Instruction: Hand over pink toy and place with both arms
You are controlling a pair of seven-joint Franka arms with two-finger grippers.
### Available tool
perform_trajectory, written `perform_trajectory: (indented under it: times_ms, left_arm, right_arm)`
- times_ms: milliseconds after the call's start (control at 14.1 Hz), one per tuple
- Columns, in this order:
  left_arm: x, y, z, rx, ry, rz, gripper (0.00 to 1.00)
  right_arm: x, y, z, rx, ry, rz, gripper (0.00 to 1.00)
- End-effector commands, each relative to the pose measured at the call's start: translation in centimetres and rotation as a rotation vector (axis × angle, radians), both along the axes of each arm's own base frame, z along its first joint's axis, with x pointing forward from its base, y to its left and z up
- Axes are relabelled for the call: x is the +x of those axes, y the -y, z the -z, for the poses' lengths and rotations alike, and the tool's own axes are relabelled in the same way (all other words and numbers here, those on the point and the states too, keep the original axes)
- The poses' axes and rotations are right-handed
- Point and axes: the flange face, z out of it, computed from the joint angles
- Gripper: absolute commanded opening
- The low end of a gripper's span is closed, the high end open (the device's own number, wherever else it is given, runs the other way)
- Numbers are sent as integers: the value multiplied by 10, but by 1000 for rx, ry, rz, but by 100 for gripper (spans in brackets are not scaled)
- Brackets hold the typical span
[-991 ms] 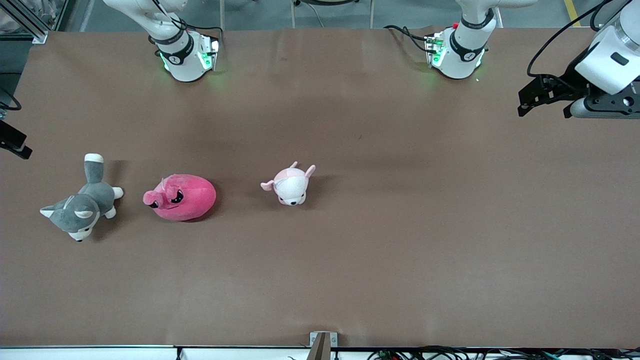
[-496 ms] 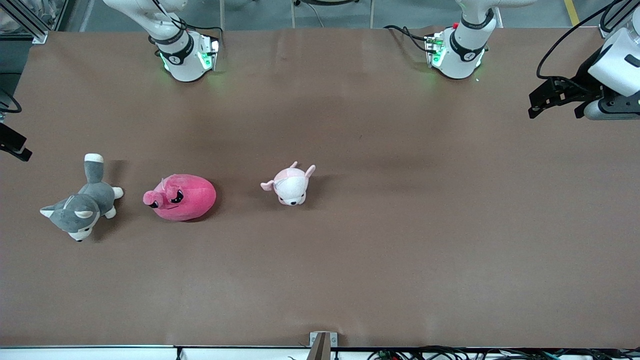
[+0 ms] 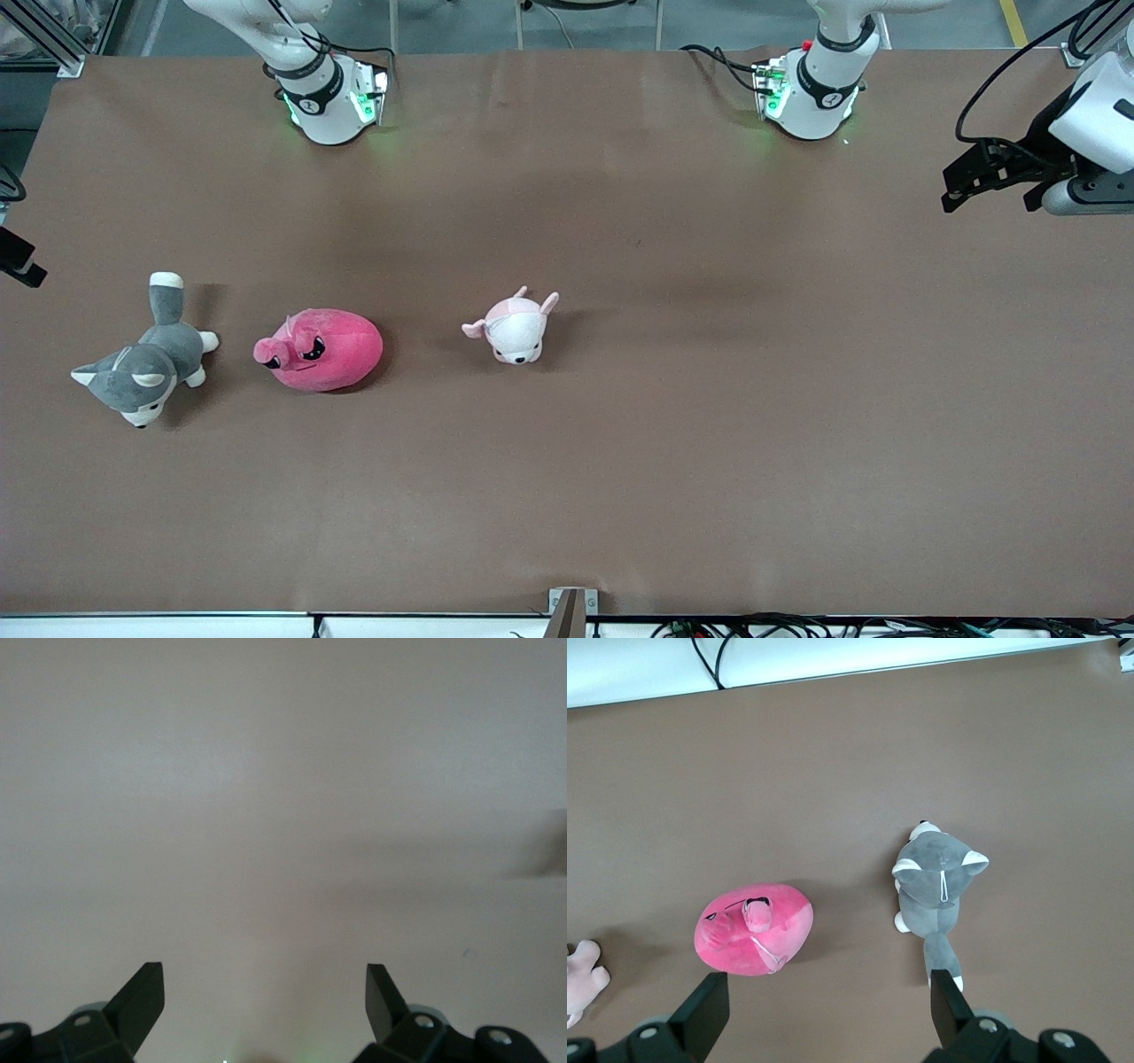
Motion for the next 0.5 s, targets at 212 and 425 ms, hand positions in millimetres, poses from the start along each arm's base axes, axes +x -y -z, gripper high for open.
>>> perform_trajectory:
  times_ms: [212, 425]
  left_arm:
    - [9, 6, -2, 20, 7, 22, 100]
    - [8, 12, -1, 20, 5, 22, 100]
  right_arm:
    - [-18, -6, 4, 10, -21, 1, 100]
    - [-31, -9, 11, 13, -41, -4, 100]
